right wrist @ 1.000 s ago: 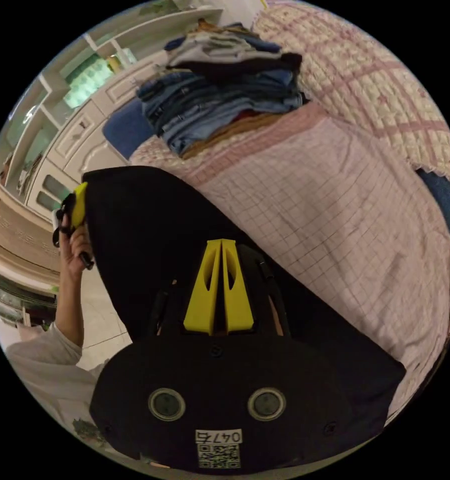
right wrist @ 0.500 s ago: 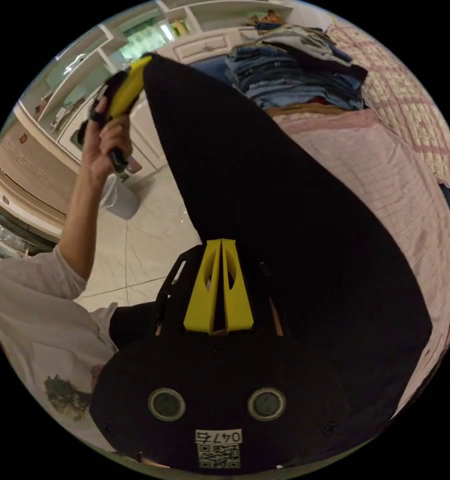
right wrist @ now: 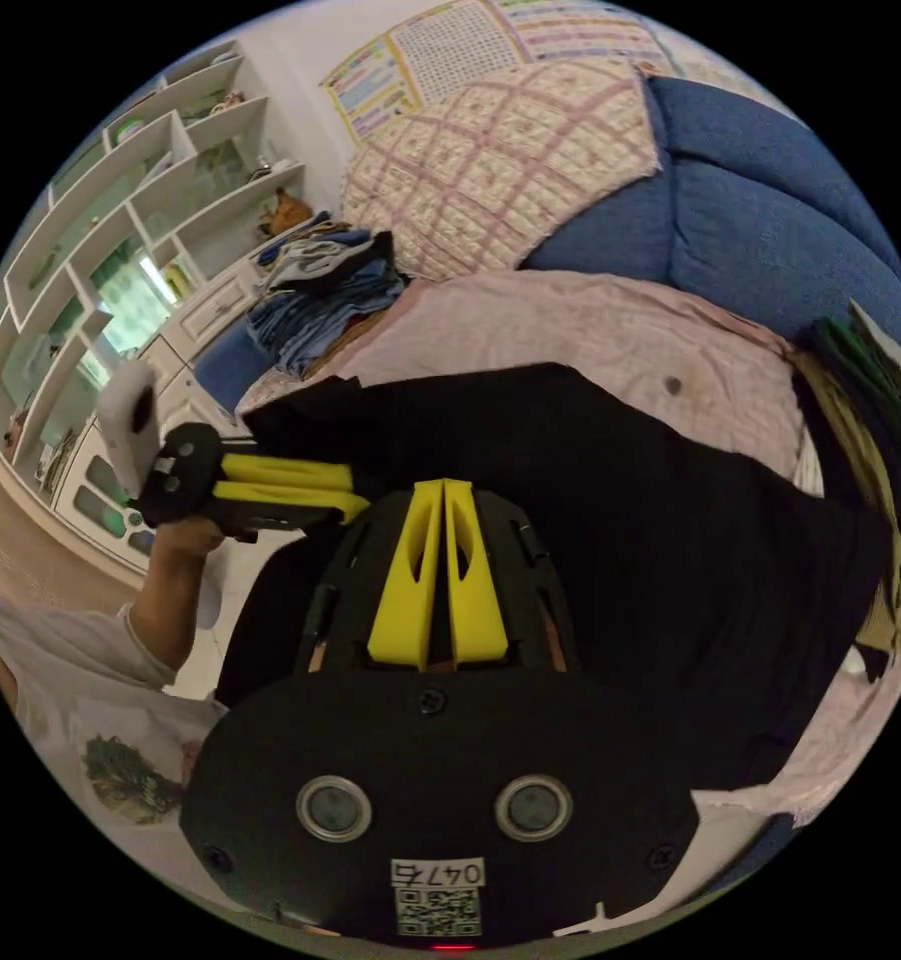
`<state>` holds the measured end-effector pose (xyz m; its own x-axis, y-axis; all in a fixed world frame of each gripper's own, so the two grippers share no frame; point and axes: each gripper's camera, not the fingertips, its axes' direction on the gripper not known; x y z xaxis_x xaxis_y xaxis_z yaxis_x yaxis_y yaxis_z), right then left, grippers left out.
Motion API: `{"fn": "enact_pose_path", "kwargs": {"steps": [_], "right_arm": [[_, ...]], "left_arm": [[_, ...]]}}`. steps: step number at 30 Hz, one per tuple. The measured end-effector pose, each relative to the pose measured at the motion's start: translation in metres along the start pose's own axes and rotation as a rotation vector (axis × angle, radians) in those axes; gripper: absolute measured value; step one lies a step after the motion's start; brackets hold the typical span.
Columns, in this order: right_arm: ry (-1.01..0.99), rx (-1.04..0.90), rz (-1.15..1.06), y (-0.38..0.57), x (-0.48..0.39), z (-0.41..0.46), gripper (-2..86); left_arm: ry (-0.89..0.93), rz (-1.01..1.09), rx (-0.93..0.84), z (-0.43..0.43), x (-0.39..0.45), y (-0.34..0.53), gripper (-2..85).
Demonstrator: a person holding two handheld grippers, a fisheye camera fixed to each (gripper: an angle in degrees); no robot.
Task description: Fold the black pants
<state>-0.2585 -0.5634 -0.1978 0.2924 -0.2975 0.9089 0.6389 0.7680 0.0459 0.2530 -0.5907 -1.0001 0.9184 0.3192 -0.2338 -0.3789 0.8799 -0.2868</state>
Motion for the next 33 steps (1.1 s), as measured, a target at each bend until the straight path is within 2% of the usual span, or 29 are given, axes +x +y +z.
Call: {"fn": "enact_pose_path", "kwargs": {"steps": [4,8,15,17,20,23,27,32,33], "right_arm": [[-0.036,-0.009,-0.022,0.012,0.003,0.014,2.9],[-0.049,-0.007,-0.143,0.002,-0.011,0.042,6.6],[0.105,0.024,-0.442,-0.010,-0.055,0.095,9.3],[0.169,0.009,-0.457,-0.018,-0.056,0.116,9.0],[0.229,0.004,-0.393,-0.036,-0.040,0.141,7.5],[0.235,-0.120,-0.248,-0.049,-0.006,0.174,6.8],[-0.147,-0.008,-0.067,-0.037,0.058,0.192,8.4],[-0.220,-0.112,-0.014,-0.038,0.095,0.258,9.7],[-0.217,-0.170,-0.010,-0.039,0.099,0.275,5.5]], "left_arm": [[0.042,-0.013,0.074,0.023,0.016,0.014,6.3],[0.082,-0.024,0.206,0.029,0.028,0.069,8.8],[-0.043,-0.355,0.302,0.074,-0.030,0.175,8.0],[-0.044,-0.390,0.308,0.091,-0.046,0.187,8.0],[-0.112,-0.391,0.300,0.116,-0.060,0.197,8.1],[-0.169,-0.362,0.279,0.140,-0.071,0.200,8.3],[-0.128,-0.337,0.337,0.163,-0.096,0.203,8.4],[-0.046,-0.349,0.318,0.206,-0.141,0.198,8.4],[-0.039,-0.344,0.304,0.218,-0.147,0.197,8.4]]}}
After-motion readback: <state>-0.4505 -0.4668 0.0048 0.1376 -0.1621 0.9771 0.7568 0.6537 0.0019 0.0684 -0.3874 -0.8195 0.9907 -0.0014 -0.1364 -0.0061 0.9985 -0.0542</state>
